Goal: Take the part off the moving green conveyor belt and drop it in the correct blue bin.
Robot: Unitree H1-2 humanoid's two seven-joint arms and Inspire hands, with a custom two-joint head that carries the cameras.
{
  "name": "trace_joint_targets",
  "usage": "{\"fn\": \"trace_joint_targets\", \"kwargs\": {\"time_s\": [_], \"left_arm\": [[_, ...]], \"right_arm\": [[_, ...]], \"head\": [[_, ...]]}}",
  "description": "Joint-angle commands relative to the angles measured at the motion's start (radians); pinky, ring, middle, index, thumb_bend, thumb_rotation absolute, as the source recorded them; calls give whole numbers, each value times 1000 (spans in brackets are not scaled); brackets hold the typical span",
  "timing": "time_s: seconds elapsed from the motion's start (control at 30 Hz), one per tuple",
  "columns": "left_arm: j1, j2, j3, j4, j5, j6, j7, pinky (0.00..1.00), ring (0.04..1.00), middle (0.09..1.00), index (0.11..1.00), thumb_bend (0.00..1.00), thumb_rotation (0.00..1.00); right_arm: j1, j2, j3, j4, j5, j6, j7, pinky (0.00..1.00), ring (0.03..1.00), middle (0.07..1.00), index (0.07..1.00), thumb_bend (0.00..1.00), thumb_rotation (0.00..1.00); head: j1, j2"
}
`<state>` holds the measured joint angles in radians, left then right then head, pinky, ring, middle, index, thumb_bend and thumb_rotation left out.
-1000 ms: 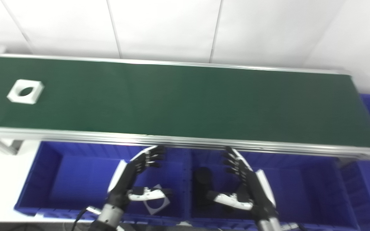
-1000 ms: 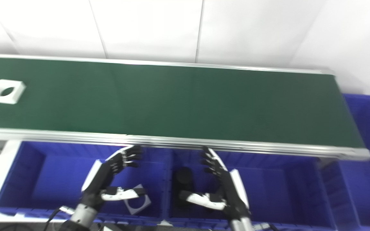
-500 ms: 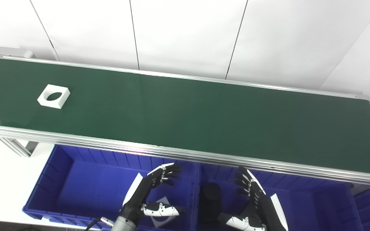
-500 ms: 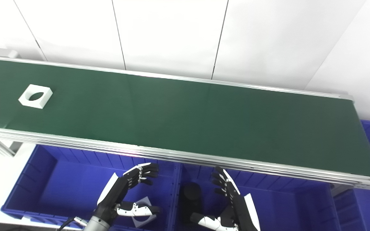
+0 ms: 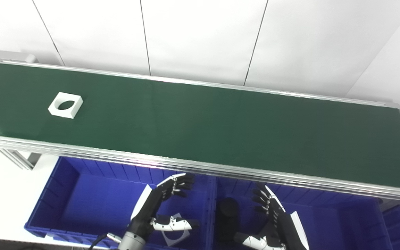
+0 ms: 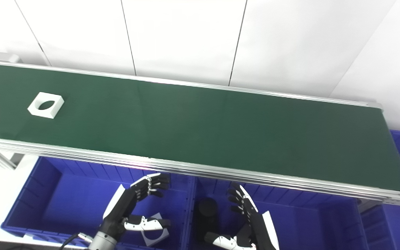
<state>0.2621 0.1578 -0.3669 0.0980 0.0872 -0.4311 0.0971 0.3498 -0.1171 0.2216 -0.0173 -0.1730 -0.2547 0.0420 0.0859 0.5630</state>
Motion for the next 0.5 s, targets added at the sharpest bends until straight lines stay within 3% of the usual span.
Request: {"fn": "trace_joint_targets", "kwargs": {"time_s": [0.0,0.3,0.47], "left_arm": [[-26,20,12,-51,-10,-39,-4,624,707,757,770,866,235],[-121,115,112,-200,-55,-38,-116,639,735,780,796,875,262],[-178,187,168,-238,-46,-38,-182,720,787,835,847,843,335]], "right_arm": [[-20,12,-4,3,1,-68,-8,754,834,866,919,846,236],[-55,29,-8,80,3,-120,-18,763,830,861,911,849,222],[-72,34,-9,113,-12,-142,-26,750,829,858,910,852,237]], "head": [[0,0],[12,-47],[10,-61]]}}
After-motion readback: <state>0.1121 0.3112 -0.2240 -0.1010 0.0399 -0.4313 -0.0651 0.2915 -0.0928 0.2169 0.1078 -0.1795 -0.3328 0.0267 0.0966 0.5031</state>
